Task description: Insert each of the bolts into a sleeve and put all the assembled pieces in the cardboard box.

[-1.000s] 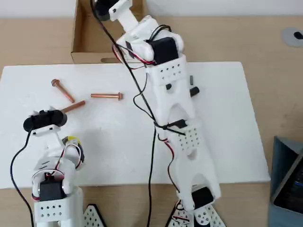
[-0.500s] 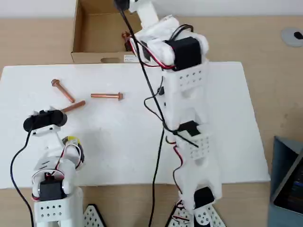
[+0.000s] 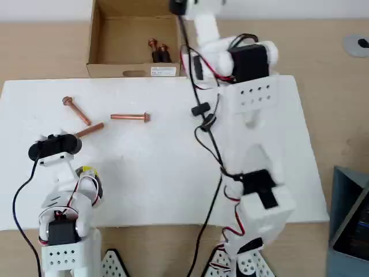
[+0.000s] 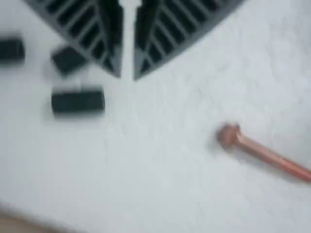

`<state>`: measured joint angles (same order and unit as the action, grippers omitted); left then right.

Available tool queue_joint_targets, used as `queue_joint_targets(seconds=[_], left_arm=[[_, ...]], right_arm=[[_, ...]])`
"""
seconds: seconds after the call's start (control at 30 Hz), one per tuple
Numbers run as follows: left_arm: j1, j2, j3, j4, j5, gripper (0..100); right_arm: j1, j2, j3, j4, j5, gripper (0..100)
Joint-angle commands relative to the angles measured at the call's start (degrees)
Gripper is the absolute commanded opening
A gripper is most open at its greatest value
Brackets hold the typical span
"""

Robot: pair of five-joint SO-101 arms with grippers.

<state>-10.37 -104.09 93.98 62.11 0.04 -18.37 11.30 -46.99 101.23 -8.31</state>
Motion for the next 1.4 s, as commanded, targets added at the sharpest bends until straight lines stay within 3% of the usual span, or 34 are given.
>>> queue_joint_targets(seconds=[0.0,0.3,0.57,0.77,0.87,1.13,1.37], left_arm=[[-0.26,-0.22,-0.35,0.00,0.00,0],[-0.09,-0.22,-0.35,0.00,0.00,0],[-0.09,-0.22,-0.35,0.00,0.00,0],[-0.09,-0.22,-0.35,0.00,0.00,0],[-0.09,-0.22,-0.35,0.00,0.00,0],[-0.09,-0.22,-0.35,0.00,0.00,0],[-0.09,-0.22,-0.35,0.00,0.00,0]], right_arm=[[3.03,-6.29,8.22,0.97,-4.22,0.9],[4.70,-8.48,25.89,0.00,-13.89,0.9],[4.62,-8.48,39.52,-13.27,-15.03,1.2],[4.53,-8.40,48.22,-21.54,-15.12,14.7],[4.53,-8.40,51.38,-25.41,-15.12,15.2],[4.53,-3.56,54.11,-31.47,-15.12,15.5],[3.91,4.44,46.37,-30.07,-18.37,15.6]])
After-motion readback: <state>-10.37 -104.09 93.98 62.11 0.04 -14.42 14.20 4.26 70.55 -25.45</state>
